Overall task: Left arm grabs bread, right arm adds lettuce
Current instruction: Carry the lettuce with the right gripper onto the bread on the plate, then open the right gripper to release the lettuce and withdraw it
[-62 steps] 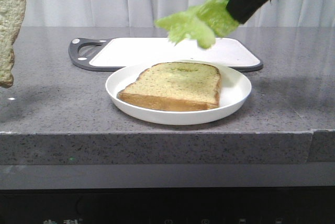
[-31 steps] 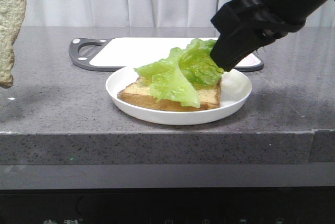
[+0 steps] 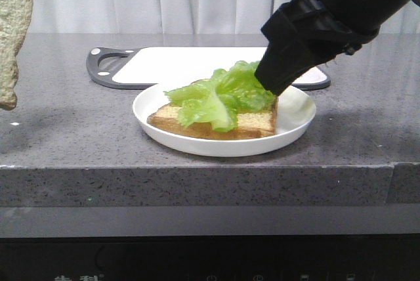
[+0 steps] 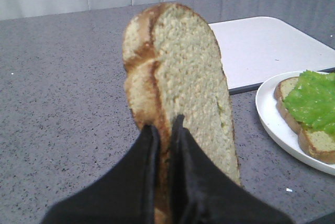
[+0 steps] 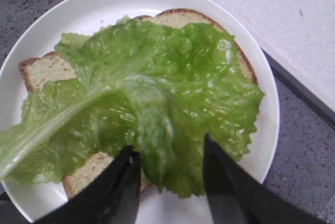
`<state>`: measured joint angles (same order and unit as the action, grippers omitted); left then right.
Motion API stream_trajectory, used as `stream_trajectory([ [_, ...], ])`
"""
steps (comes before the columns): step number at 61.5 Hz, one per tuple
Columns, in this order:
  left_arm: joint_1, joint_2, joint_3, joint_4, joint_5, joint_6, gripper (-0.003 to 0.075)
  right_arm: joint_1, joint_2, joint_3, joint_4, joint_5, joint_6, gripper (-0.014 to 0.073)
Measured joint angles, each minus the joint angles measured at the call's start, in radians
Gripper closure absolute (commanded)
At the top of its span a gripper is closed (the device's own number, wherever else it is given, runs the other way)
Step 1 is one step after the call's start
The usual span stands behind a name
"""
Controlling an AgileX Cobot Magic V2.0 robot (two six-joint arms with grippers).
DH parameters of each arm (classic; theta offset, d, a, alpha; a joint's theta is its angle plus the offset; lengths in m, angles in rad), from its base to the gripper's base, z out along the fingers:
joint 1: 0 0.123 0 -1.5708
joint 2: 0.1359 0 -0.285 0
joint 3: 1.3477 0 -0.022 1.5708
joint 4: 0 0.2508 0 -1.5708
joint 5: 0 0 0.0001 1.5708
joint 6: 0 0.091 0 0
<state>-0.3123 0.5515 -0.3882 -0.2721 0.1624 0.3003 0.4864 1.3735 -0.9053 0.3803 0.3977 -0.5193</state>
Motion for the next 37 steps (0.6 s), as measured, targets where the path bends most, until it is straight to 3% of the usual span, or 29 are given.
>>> stream_trajectory([
  [7,0.0,0.0,0.0,0.0,0.0,0.0,0.0739,0.0,-0.012,0.0,0.002,0.0,0.0,0.0051],
  [28,0.0,0.0,0.0,0.0,0.0,0.0,0.0739,0.0,-0.172,0.0,0.003,0.091,0.0,0.005],
  [33,0.0,0.0,0.0,0.0,0.0,0.0,0.0739,0.0,-0.203,0.0,0.003,0.118,0.0,0.0083],
  [37,0.0,0.0,0.0,0.0,0.0,0.0,0.0739,0.0,-0.232,0.0,0.003,0.149,-0.002,0.0182],
])
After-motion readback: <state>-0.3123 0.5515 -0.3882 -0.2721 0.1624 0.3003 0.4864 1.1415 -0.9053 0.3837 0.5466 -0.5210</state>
